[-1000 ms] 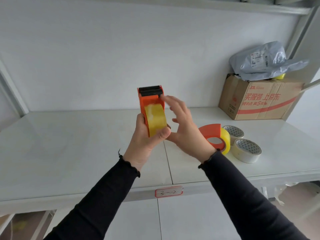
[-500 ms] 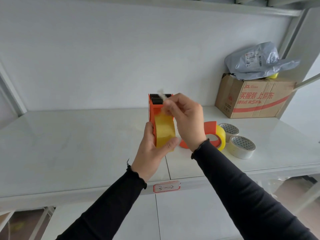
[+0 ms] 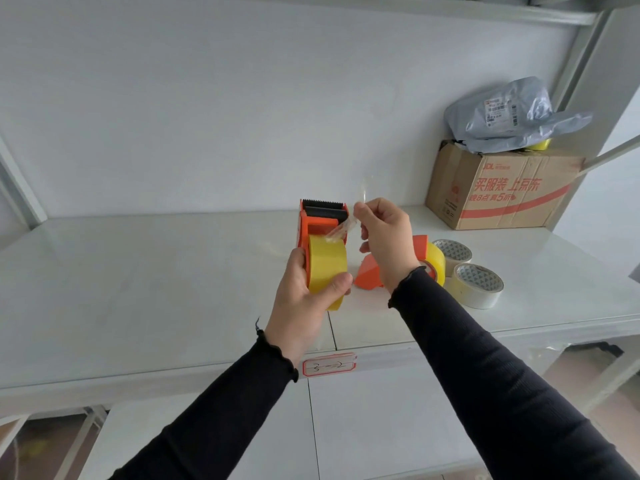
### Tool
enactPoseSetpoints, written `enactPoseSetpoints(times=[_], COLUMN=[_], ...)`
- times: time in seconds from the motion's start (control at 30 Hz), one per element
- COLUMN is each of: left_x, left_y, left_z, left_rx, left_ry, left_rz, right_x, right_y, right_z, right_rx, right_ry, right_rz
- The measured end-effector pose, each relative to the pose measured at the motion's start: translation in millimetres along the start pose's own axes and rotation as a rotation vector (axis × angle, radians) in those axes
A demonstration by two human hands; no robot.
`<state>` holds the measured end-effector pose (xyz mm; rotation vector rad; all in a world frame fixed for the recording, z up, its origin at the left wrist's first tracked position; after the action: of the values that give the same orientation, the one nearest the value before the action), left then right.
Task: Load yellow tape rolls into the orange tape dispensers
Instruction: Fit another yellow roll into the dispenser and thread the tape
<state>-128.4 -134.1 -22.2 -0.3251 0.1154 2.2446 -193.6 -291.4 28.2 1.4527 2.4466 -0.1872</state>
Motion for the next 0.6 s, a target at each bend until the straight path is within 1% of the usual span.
enactPoseSetpoints(times=[0.17,0.23,0.3,0.33,0.37,0.43,0.47,0.6], left_x=[12.4,17.5,18.2,16.7,14.0,9.7,8.8,8.1], left_y=[7.3,10.2,7.5,4.0,-0.1,-7.1,-9.6,-14.9], left_z=[-1.2,-2.2,-3.2,-4.6,-6.7,-10.7,-11.7,-11.7], left_rx=[-0.159,-0.193,-0.222,-0.216,-0.203,-0.181,-0.176,-0.184], left_ry=[0.100,0.117,0.118,0.105,0.085,0.049,0.041,0.039], left_rz=[-0.025,-0.027,0.004,0.025,0.044,0.064,0.070,0.087], right_x=[-17.7,-24.3,-25.1,-23.8,-21.9,-15.0,-10.5,3.2], right_y=[-8.0,-8.8,-7.3,-7.8,-8.6,-5.9,-4.0,-0.6], right_z=[2.1,-2.0,-5.6,-5.9,-4.8,-1.3,-1.9,-8.0], right_rx=[0.022,0.092,0.150,0.126,0.049,-0.201,-0.284,-0.281], right_ry=[0.058,0.022,-0.009,-0.005,0.027,0.142,0.180,0.226], right_rz=[0.057,0.051,0.032,0.026,0.014,-0.050,-0.096,-0.250])
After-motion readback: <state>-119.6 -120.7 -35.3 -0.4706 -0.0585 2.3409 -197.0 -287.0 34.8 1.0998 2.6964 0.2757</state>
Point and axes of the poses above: each hand's wrist, its own x-axis away from the middle knuckle, its own y-axis out of the palm, z = x × y, the point moved 7 cm from there along -x, towards the middle knuckle, and after that the axes turned 7 degrees about -x, right-handed, at the moved point
